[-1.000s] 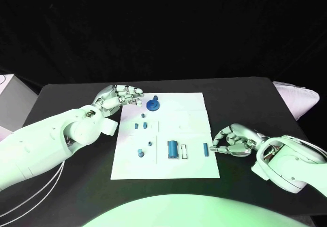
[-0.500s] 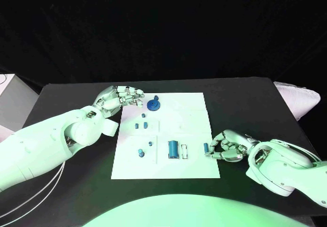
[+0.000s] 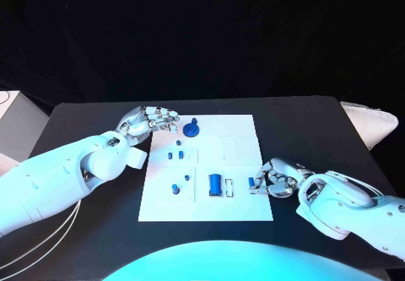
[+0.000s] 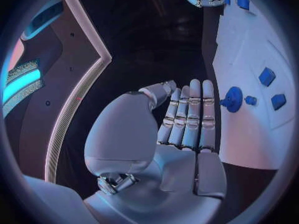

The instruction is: Assemble the parts on the task board

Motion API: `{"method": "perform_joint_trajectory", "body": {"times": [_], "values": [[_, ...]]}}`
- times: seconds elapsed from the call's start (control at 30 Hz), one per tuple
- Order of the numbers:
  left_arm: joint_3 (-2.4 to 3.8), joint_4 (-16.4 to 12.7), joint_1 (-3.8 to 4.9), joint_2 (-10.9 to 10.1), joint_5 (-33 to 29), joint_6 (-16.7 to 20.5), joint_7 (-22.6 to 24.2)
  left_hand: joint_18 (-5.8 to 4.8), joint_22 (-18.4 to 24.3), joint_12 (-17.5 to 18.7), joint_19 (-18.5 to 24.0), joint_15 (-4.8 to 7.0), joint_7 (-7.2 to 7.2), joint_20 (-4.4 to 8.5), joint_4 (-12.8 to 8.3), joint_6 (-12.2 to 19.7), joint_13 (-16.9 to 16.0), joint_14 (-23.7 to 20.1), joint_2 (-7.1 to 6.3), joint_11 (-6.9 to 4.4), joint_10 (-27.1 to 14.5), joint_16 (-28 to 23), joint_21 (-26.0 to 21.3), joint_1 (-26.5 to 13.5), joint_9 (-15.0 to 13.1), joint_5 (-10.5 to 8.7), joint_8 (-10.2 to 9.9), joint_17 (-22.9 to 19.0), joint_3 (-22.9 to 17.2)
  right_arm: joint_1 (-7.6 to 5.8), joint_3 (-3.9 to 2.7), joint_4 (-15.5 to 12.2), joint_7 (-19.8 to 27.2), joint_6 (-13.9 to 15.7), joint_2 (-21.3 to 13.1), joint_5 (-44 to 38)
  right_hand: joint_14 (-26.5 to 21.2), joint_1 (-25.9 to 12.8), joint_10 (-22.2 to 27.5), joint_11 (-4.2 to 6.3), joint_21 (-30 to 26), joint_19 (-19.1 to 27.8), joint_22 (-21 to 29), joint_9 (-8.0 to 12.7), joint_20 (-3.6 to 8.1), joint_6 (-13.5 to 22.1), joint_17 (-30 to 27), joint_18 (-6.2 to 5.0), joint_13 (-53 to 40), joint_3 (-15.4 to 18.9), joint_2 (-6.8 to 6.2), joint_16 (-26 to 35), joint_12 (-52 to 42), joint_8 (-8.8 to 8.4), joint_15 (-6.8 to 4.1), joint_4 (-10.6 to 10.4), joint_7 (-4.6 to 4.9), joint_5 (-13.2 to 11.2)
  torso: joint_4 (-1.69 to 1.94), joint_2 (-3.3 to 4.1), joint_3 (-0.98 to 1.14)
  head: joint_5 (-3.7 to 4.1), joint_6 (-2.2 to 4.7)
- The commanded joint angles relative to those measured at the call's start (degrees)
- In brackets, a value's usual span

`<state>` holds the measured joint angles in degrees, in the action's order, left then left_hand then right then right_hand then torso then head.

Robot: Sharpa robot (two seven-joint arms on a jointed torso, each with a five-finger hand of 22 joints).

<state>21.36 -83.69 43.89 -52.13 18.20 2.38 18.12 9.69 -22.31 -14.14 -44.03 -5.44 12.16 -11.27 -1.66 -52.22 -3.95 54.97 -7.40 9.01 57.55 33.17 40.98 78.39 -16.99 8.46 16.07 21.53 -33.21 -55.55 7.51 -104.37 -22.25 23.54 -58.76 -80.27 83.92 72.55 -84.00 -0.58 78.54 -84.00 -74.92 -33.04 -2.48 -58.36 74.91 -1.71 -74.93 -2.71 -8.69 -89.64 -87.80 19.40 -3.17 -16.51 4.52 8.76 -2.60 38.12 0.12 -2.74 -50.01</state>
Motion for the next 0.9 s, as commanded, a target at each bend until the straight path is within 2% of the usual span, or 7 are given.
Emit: {"method": "perform_joint_trajectory", "body": {"times": [0.03, 0.1, 0.2, 0.37, 0.53, 0.8, 0.9], "values": [[0.03, -0.12, -0.05, 0.0, -0.21, -0.61, 0.76, 0.65, 0.05, -0.36, -0.26, -0.21, 0.06, 0.04, 0.22, 0.18, -0.01, -0.37, 0.53, 0.02, -0.46, 0.39, -0.26, -0.04, -0.05, 0.14, 0.35, 0.07, -0.18, 0.69, 0.47, 0.7, -4.01, -1.53, 0.63, -3.8, 5.94, 1.86, -4.71, 0.34, 0.45, -4.45, -12.62, 5.42, 0.23, -0.48, 14.56, -0.11, -13.63, -0.77, -0.16, -0.01, 0.07, -0.42, -0.44, 0.19, 0.11, -0.4, -0.04, -0.02, -0.05, -0.01, 0.01], [0.03, -0.12, -0.07, -0.03, -0.21, -0.6, 0.74, 0.65, 0.06, -0.38, -0.27, -0.21, 0.06, 0.04, 0.24, 0.2, -0.01, -0.37, 0.56, 0.02, -0.47, 0.4, -0.28, -0.06, -0.05, 0.15, 0.37, 0.07, -0.2, 0.72, 0.47, 0.92, -4.37, -2.5, 1.07, -4.68, 5.94, 5.25, -4.63, 0.4, 0.54, -4.46, -12.64, 5.84, 0.27, -0.53, 14.57, -0.1, -13.56, -1.7, -0.78, -0.01, 0.21, -0.66, -0.5, 1.16, 0.07, 0.42, -0.06, -0.03, -0.06, -0.06, 0.01], [0.03, -0.08, -0.08, -0.07, -0.21, -0.59, 0.73, 0.65, 0.06, -0.38, -0.27, -0.21, 0.06, 0.04, 0.24, 0.2, -0.01, -0.37, 0.56, 0.02, -0.47, 0.4, -0.28, -0.06, -0.05, 0.15, 0.37, 0.07, -0.2, 0.75, 0.48, 1.2, -4.94, -4.19, 1.61, -6.28, 5.95, 9.46, -4.48, 0.31, 0.51, -4.44, -12.64, 6.65, 0.28, -0.79, 14.59, -0.09, -13.42, -4.37, -1.85, -0.02, 0.46, -1.17, -0.44, 1.99, 0.2, -0.67, -0.1, -0.03, -0.02, -0.09, 0.01], [0.03, -0.06, -0.09, -0.12, -0.22, -0.59, 0.73, 0.66, 0.07, -0.39, -0.27, -0.2, 0.06, 0.05, 0.25, 0.21, -0.01, -0.37, 0.6, 0.02, -0.47, 0.4, -0.28, -0.05, -0.06, 0.16, 0.39, 0.07, -0.23, 0.79, 0.5, 1.49, -5.79, -7.01, 2.42, -9.43, 5.92, 11.29, -4.17, 0.08, 0.3, -4.39, -12.6, 7.41, 0.14, -0.83, 14.5, -0.11, -13.13, -5.99, -3.05, 0.04, 0.96, -1.72, -0.24, 2.06, 0.47, 0.09, -0.1, -0.07, -0.03, -0.14, 0.01], [0.03, -0.09, -0.11, -0.15, -0.22, -0.65, 0.71, 0.66, 0.07, -0.39, -0.28, -0.19, 0.05, 0.05, 0.24, 0.22, 0.0, -0.37, 0.63, 0.01, -0.48, 0.4, -0.29, -0.02, -0.06, 0.17, 0.4, 0.06, -0.26, 0.88, 0.53, 1.57, -6.64, -7.98, 3.05, -11.65, 5.93, 13.04, -4.08, -0.01, 0.42, -4.4, -12.64, 8.51, 0.05, -1.53, 14.53, -0.09, -13.08, -9.69, -3.84, 0.03, 1.09, -2.22, -0.16, 1.76, 0.59, 5.05, -0.1, -0.05, 0.03, -0.05, 0.01], [0.03, -0.13, -0.12, -0.19, -0.22, -0.63, 0.7, 0.66, 0.07, -0.39, -0.28, -0.19, 0.05, 0.05, 0.24, 0.22, 0.0, -0.37, 0.63, 0.01, -0.48, 0.4, -0.29, -0.02, -0.06, 0.17, 0.4, 0.06, -0.26, 0.9, 0.54, 1.29, -6.72, -6.89, 3.37, -12.39, 5.97, 12.13, -4.16, 0.1, 0.59, -4.44, -12.68, 9.05, 0.08, -2.07, 14.67, -0.07, -13.16, -12.46, -4.29, -0.07, 0.97, -2.31, -0.23, 0.86, 0.49, 8.29, -0.12, 0.03, 0.04, -0.05, 0.01], [0.03, -0.14, -0.12, -0.18, -0.22, -0.63, 0.71, 0.66, 0.07, -0.39, -0.28, -0.19, 0.05, 0.05, 0.24, 0.22, 0.0, -0.37, 0.63, 0.01, -0.48, 0.4, -0.29, -0.02, -0.06, 0.17, 0.4, 0.06, -0.26, 0.91, 0.54, 0.88, -6.29, -6.02, 3.33, -12.25, 6.0, 12.05, -4.25, 0.28, 0.95, -4.51, -12.76, 9.2, 0.22, -2.43, 14.8, -0.01, -13.25, -15.48, -4.02, -0.15, 0.83, -2.16, -0.39, 0.97, 0.32, 12.65, -0.12, 0.01, 0.05, -0.1, 0.01]]}}
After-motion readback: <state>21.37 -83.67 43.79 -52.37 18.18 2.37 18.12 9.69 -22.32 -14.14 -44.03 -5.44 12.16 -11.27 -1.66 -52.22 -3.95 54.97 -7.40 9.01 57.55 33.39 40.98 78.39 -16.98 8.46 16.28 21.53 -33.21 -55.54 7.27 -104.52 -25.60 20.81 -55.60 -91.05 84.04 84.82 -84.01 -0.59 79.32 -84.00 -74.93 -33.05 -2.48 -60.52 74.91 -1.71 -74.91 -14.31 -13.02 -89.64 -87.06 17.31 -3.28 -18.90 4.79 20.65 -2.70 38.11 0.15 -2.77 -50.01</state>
